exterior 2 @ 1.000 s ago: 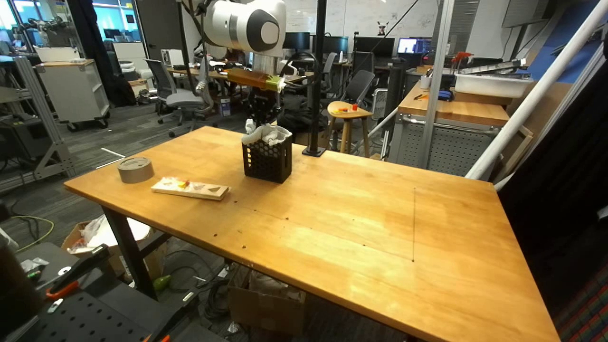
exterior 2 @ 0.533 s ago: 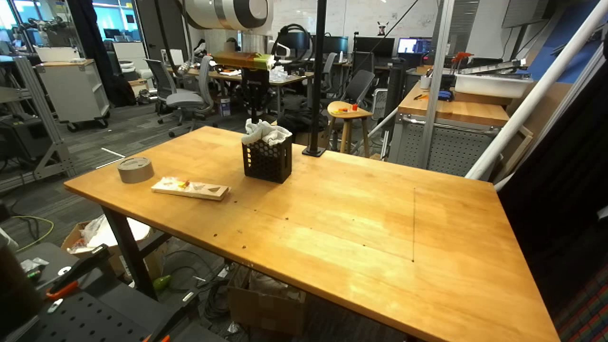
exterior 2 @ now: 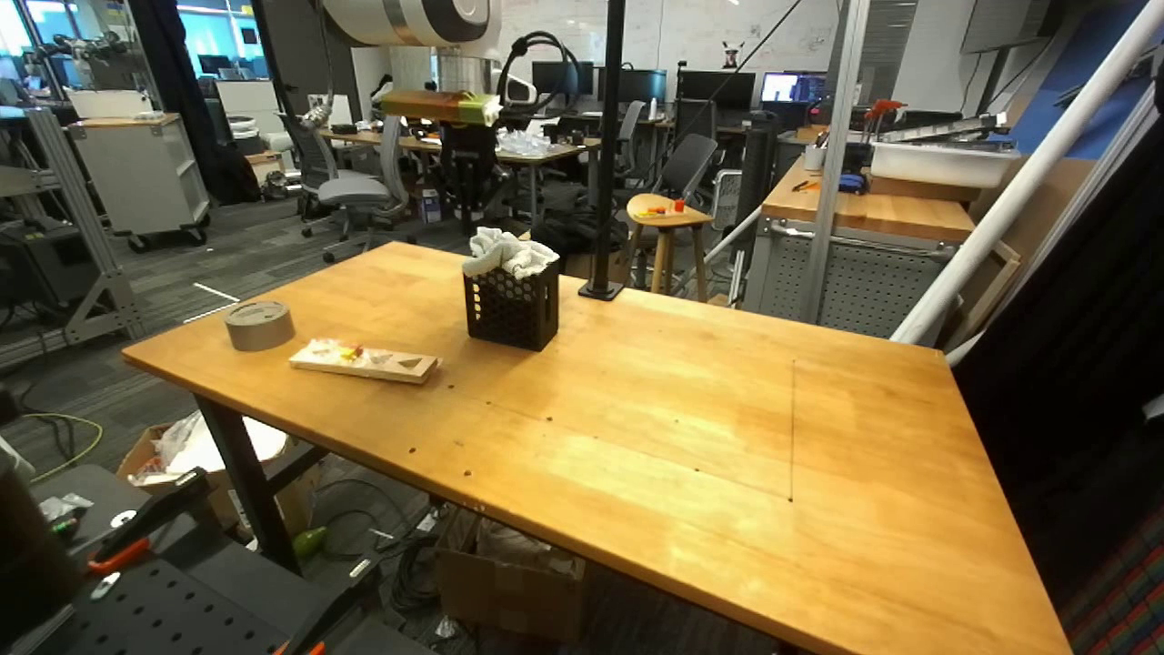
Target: Pick up the towel from the table and put it in the small black basket.
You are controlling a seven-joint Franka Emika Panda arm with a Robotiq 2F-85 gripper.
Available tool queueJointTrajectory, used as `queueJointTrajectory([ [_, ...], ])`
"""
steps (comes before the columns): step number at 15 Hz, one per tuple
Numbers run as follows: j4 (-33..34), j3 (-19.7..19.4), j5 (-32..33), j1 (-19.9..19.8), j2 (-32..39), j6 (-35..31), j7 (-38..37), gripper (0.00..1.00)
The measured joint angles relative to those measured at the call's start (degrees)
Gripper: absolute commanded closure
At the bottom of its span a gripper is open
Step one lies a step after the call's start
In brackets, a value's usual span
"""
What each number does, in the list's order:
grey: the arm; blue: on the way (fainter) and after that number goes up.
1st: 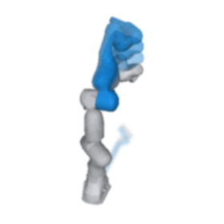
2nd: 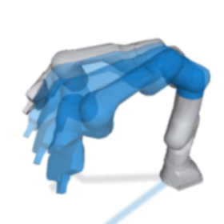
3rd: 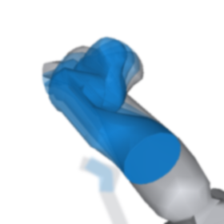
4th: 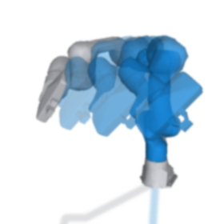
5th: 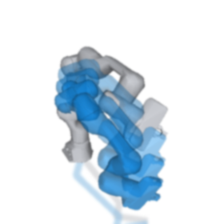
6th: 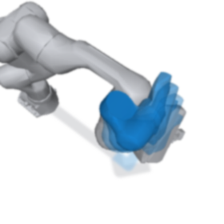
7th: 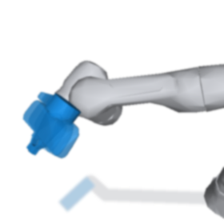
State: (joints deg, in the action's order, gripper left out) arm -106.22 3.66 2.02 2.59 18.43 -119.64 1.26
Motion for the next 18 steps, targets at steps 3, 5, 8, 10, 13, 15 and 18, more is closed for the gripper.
queueJointTrajectory([
  [3, -1.32, -0.01, 0.00, -0.01, 0.15, -0.82, 0.00, 0.99],
  [5, -1.90, -0.06, 0.00, -0.14, 0.39, -1.19, 0.06, 0.99],
  [8, -2.12, -0.36, 0.00, -0.42, 0.97, -1.19, 0.48, 0.99],
  [10, -2.07, -0.67, 0.00, -0.68, 1.42, -1.18, 1.27, 0.99],
  [13, -1.02, -1.00, 0.00, -1.25, 2.55, -1.16, 3.44, 0.99],
  [15, 0.77, -1.08, 0.00, -1.62, 3.86, -1.12, 5.28, 0.99],
  [18, 4.53, -1.08, 0.00, -1.89, 6.54, -0.97, 8.06, 0.99],
])
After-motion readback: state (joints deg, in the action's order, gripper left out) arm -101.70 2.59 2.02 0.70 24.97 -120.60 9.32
